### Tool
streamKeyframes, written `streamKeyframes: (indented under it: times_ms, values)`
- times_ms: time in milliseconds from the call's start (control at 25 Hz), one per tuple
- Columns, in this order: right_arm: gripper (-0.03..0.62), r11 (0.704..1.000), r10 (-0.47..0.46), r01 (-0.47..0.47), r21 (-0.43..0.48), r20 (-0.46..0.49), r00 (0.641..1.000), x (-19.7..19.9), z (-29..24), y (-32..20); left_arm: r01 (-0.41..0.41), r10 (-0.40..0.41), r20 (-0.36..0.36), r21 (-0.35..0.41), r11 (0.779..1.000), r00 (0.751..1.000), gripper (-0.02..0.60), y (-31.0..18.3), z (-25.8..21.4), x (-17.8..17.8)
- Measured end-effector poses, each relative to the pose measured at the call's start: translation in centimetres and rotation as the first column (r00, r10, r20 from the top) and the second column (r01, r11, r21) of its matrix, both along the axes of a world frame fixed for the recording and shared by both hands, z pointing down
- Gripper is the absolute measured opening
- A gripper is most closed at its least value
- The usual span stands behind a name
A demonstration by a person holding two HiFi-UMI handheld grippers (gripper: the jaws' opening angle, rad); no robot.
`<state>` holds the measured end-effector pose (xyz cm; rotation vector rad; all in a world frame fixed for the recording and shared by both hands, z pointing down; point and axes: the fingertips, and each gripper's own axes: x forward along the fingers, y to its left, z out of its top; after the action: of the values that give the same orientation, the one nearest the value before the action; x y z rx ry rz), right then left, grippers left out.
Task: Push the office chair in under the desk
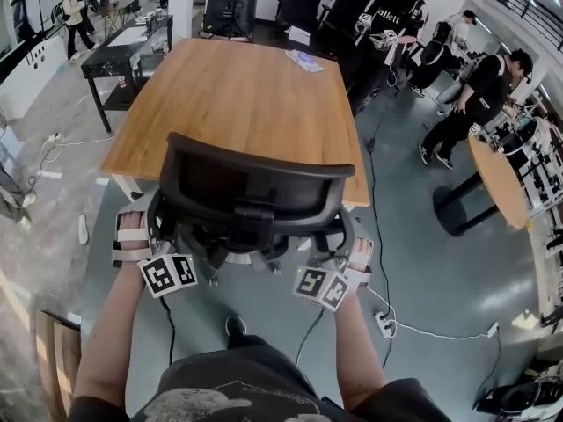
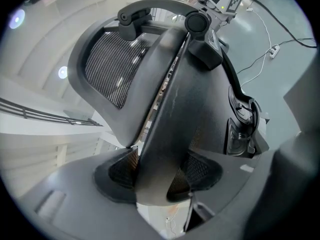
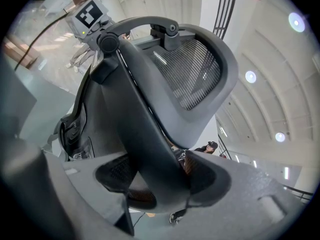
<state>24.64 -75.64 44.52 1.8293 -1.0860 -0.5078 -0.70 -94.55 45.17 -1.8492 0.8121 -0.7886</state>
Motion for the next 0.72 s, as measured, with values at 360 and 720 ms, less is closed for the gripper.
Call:
streamKeyframes:
  times_ms: [360,720]
  values:
    - [0.273,0.999,-0.033,0.032,-0.018,-0.023,0.999,0.2,0.6,0.1,0.000,0.000,0.000,0.019,1.000,1.000,0.276,0.1,0.0,0.0]
    - [0.318,0.990,0.000,-0.005,-0.143,-0.031,1.000,0.3,1.6,-0.1,0.001,0.000,-0.009,0.052,0.999,1.000,0.296,0.1,0.0,-0.1]
